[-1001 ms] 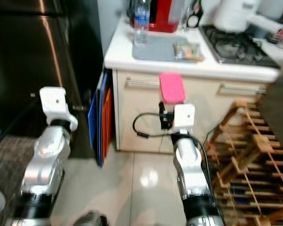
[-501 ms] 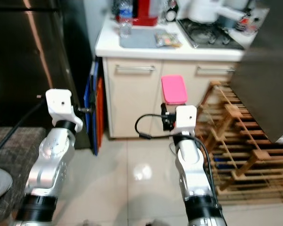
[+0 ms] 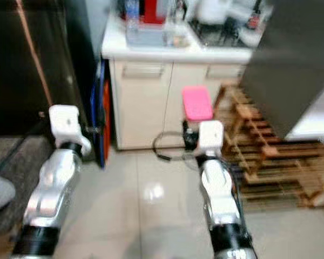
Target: Restocking fridge
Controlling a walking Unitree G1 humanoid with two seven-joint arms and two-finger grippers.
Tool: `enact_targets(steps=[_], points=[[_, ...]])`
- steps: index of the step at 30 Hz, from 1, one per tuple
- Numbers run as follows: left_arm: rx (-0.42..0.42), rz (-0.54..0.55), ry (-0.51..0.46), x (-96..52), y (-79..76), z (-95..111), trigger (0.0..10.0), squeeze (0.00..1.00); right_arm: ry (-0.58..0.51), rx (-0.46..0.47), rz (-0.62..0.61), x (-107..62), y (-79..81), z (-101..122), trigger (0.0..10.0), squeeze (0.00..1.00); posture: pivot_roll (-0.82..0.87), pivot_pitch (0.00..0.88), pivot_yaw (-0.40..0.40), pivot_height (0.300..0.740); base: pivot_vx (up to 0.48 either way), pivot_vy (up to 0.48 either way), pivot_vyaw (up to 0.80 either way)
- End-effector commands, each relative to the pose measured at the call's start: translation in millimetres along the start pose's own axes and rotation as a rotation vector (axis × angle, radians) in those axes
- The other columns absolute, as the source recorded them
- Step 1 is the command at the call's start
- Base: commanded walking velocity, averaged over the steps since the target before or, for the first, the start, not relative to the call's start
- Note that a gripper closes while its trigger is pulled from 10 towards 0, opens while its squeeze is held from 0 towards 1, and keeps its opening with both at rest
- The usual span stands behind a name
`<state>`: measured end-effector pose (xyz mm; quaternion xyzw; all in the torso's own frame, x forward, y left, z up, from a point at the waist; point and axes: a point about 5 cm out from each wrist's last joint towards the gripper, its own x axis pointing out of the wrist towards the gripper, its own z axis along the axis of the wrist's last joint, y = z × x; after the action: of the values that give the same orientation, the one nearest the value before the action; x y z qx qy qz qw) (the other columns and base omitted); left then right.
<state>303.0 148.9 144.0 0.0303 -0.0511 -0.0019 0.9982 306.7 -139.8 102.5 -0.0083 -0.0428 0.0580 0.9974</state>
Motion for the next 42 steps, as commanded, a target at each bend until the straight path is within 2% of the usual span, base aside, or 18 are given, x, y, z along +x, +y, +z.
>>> enact_targets(steps=[1,8,17,30,36,42], points=[[-0.013,-0.033,-0.007,3.9,-9.9,2,10.0,0.00,-0.007,-0.011,-0.027,2.6,-9.1,3,0.0,0.00,-0.09,0.000,-0.033,0.740,0.000,-0.450,0.00],[-0.016,-0.055,-0.027,3.5,-18.5,5,10.0,0.00,-0.002,-0.020,-0.033,0.3,-14.0,2,0.0,0.00,-0.10,0.000,-0.033,0.740,0.000,-0.455,0.00],[-0.018,-0.052,0.010,8.5,-22.9,-2,10.0,0.00,0.010,-0.031,-0.061,-6.5,-22.5,-1,0.0,0.00,-0.14,0.000,-0.016,0.740,0.000,-0.460,0.00],[0.001,-0.030,0.034,12.8,-17.5,-6,10.0,0.00,0.009,-0.015,-0.073,-9.9,-20.0,-4,0.0,0.00,-0.14,0.000,-0.001,0.740,0.000,-0.458,0.00],[0.007,-0.029,0.029,15.2,-18.6,-6,10.0,0.00,0.027,-0.028,-0.082,-14.0,-22.5,-9,0.0,0.00,-0.14,0.000,-0.006,0.740,0.000,-0.458,0.73],[0.009,-0.026,0.025,17.3,-16.4,-6,10.0,0.00,0.037,-0.030,-0.087,-19.2,-26.1,-11,0.0,0.00,-0.14,0.000,-0.012,0.740,0.000,-0.458,0.00]])
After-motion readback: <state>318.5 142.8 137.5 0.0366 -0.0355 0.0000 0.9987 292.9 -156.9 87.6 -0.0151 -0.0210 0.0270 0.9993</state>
